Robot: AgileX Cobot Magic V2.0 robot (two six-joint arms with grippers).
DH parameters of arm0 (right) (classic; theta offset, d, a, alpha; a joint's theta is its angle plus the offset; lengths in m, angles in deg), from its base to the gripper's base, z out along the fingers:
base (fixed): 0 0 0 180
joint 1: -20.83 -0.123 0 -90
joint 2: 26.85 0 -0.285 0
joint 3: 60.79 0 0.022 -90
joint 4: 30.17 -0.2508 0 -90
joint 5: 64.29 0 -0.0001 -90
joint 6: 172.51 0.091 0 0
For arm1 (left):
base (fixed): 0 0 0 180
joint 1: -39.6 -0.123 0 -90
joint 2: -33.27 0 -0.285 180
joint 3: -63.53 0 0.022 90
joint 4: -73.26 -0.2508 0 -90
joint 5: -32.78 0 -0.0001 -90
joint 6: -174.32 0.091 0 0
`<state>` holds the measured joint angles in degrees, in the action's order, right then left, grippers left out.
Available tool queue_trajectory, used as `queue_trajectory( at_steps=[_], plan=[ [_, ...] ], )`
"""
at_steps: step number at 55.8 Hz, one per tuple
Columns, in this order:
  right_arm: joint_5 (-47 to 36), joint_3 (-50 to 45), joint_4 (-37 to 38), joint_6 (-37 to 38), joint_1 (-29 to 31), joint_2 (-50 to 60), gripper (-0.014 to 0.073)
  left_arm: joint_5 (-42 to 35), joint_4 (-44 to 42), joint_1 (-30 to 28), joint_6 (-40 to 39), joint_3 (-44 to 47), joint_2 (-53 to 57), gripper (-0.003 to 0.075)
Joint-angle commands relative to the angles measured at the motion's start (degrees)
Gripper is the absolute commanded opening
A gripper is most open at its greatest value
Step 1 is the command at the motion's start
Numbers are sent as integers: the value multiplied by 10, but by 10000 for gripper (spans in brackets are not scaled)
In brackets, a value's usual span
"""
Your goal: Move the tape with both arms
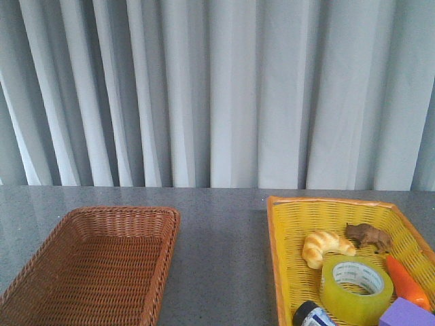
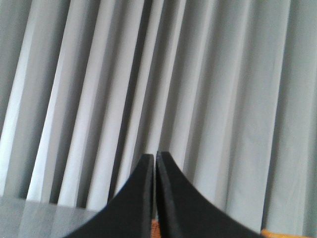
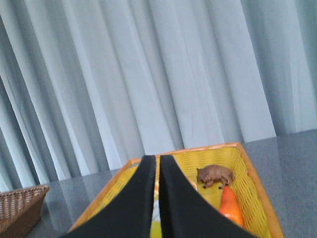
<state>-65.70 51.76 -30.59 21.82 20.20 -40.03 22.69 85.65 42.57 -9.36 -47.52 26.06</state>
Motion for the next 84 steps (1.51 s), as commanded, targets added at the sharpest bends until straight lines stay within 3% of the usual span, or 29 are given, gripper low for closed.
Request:
queue_trajectory(
  at_steps=[1,17,25,35,51,65,84],
  plan=[
    [-35,54,8,-3,2,-47,104,7,-5,0,-7,-56,-20,16],
    [-39,134,17,-4,2,-173,475,36,-5,0,-17,-141,-99,137],
    [-83,139,16,-2,2,-192,586,32,0,0,-17,-154,-120,229],
    [-90,161,46,-25,2,-221,584,35,0,0,-17,-154,-139,315],
    [153,406,97,-58,2,-431,582,35,0,0,-17,-154,-169,320],
    [353,617,80,-120,2,-662,582,35,0,0,-17,-154,-173,320],
    [381,672,32,-177,2,-843,582,36,0,0,-17,-154,-173,318]
  ],
)
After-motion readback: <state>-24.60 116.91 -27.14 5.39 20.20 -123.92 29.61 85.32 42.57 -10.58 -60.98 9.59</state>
